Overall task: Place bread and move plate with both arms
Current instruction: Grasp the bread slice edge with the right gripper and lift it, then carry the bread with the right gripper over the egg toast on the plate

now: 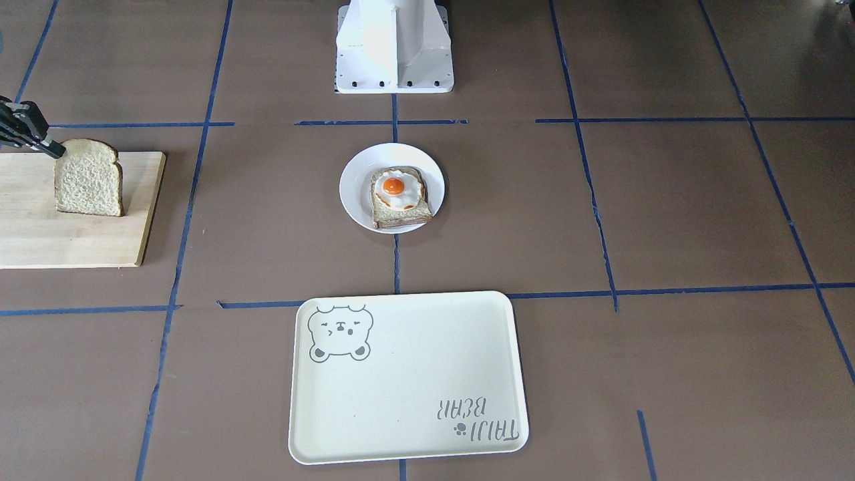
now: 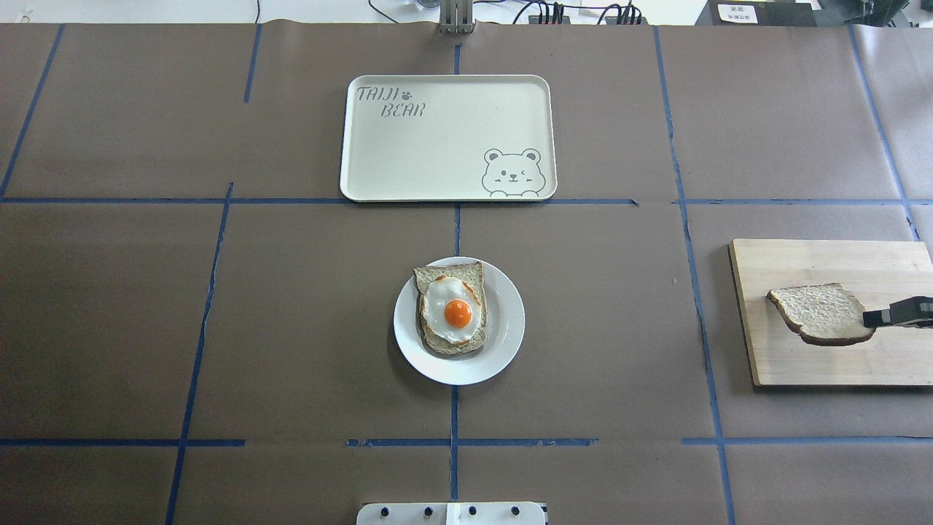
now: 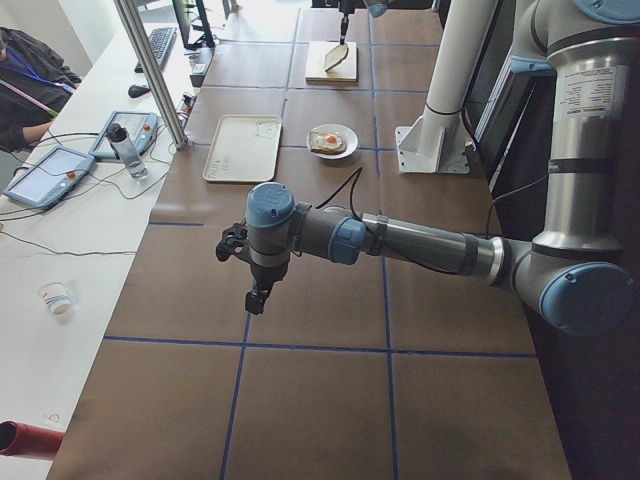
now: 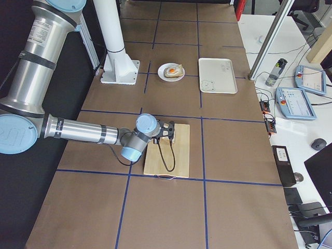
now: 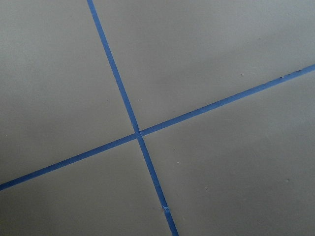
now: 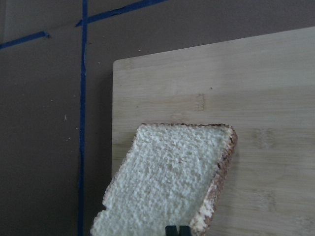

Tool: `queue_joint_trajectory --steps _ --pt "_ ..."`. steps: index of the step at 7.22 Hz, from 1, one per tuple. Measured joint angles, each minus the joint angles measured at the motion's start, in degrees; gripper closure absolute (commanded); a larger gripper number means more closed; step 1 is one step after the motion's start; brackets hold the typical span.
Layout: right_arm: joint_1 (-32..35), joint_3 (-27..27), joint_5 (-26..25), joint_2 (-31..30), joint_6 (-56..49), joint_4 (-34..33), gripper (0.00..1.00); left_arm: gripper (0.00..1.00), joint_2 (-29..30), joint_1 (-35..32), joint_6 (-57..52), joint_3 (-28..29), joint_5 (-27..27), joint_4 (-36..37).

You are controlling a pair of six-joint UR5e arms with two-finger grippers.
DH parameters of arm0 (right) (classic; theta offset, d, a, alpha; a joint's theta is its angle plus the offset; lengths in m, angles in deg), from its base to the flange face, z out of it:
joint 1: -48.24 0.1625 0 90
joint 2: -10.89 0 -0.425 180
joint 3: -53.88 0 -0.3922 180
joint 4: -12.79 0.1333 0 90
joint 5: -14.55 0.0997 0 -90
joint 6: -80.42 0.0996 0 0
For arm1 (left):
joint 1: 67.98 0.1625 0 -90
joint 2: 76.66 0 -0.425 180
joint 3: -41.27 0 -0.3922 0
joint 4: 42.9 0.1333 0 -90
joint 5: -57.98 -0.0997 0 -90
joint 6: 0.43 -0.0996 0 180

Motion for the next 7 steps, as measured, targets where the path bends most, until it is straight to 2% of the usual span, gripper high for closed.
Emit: queue_joint_trajectory --steps 2,5,6,7 --pt "1.2 -4.0 3.3 8.7 0.5 -8.2 1.00 0.00 0.0 0.0 0.0 0.0 0.1 0.0" --pt "-1.9 -9.2 3.3 25.2 4.4 -24.9 1.00 0.00 0.0 0.0 0.0 0.0 0.1 0.0" --pt "-5.5 -9.7 0.9 31.7 7.6 -29.5 1.00 0.00 0.0 0.0 0.0 0.0 0.1 0.0" --pt "-10.9 -9.8 -4.8 37.6 10.5 -33.5 1.00 0.00 0.0 0.0 0.0 0.1 1.0 0.0"
